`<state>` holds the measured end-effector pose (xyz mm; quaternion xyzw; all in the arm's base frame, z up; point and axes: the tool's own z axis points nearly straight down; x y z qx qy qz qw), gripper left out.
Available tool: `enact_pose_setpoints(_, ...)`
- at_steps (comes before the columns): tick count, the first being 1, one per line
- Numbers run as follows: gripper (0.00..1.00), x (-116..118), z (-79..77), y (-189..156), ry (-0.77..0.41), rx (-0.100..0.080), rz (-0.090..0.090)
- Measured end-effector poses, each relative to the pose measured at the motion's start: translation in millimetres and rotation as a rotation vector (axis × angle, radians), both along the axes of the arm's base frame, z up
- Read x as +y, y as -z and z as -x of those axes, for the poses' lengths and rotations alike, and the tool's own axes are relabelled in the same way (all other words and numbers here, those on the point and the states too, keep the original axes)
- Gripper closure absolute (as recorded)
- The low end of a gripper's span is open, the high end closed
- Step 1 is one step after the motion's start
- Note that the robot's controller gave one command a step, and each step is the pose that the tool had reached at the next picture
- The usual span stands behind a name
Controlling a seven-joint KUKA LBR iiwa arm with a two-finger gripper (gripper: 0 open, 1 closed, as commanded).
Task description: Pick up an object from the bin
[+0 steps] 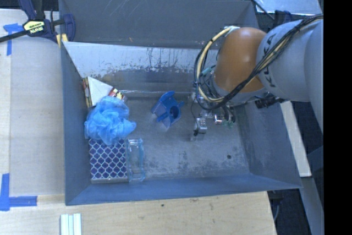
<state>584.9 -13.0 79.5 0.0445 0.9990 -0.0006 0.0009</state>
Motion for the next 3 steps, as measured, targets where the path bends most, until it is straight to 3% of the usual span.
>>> enact_pose_setpoints(1, 0.00, 35, 17.8, -91, -0.043, -0.001, 0.000)
enact_pose_setpoints(2, 0.00, 30, -9.2, -57, -0.411, -0.007, 0.002)
enact_pose_setpoints(3, 0.00, 31, -13.7, -33, -0.458, -0.003, 0.001)
